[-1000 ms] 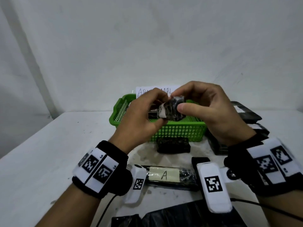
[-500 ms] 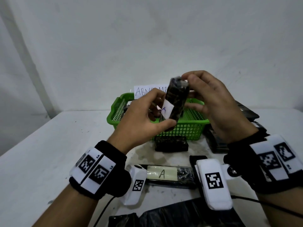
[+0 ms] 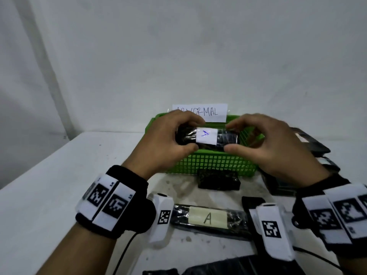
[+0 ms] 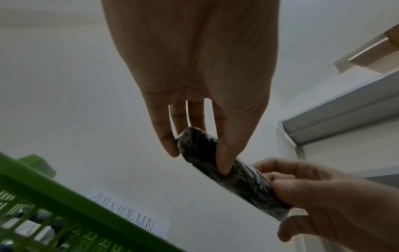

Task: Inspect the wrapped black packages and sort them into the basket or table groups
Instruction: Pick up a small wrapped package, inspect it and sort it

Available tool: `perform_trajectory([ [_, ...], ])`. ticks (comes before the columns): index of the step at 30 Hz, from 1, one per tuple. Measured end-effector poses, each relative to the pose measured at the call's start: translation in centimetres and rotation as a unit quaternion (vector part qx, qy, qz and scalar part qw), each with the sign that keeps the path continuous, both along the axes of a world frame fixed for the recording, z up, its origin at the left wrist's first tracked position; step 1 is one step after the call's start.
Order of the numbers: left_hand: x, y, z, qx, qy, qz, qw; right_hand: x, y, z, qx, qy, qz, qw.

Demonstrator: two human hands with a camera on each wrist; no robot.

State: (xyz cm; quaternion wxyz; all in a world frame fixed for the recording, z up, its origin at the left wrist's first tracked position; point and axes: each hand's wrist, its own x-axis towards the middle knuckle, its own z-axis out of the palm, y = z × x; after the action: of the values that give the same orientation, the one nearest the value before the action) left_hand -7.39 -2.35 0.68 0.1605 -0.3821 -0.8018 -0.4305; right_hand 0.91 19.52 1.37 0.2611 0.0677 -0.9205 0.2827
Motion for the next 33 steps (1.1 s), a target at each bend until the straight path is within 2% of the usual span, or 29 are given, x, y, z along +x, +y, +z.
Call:
perform_trajectory([
  [2, -0.7, -0.3, 0.3, 0.016, -0.015, -0.015, 1.000, -0.7, -0.3, 0.1, 0.036, -0.018, -0.001, 0.999],
  [6, -3.2, -0.3, 1.1, 0.043, -0.019, -0.024, 0.999, -3.2, -0.5, 1.6, 0.072, 0.012, -0.034, 0.997],
  [10, -7.3, -0.2, 0.7, 0.077, -0.068, 0.049, 0.994, -7.4, 0.1, 3.8, 0.111, -0.070, -0.041, 0.991],
  [14, -10.9, -0.3, -0.7, 0.027, -0.129, 0.096, 0.987, -12.9, 0.7, 3.8, 0.211, -0.142, -0.031, 0.967],
  [18, -13.0, -0.4, -2.1, 0.035, -0.157, 0.123, 0.979, -17.9, 1.3, 2.7, 0.298, -0.220, -0.012, 0.929],
  [23, -13.4, 0.3, -3.5, -0.073, -0.116, 0.115, 0.984, -21.8, 1.8, 2.1, 0.317, -0.279, 0.045, 0.905],
  [28, -13.9, 0.2, -3.6, -0.094, -0.125, 0.124, 0.980, -24.7, 1.3, 1.4, 0.339, -0.308, 0.074, 0.886],
  [33, -13.8, 0.4, -3.4, -0.122, -0.137, 0.141, 0.973, -26.4, 0.3, -0.1, 0.410, -0.310, 0.117, 0.850],
])
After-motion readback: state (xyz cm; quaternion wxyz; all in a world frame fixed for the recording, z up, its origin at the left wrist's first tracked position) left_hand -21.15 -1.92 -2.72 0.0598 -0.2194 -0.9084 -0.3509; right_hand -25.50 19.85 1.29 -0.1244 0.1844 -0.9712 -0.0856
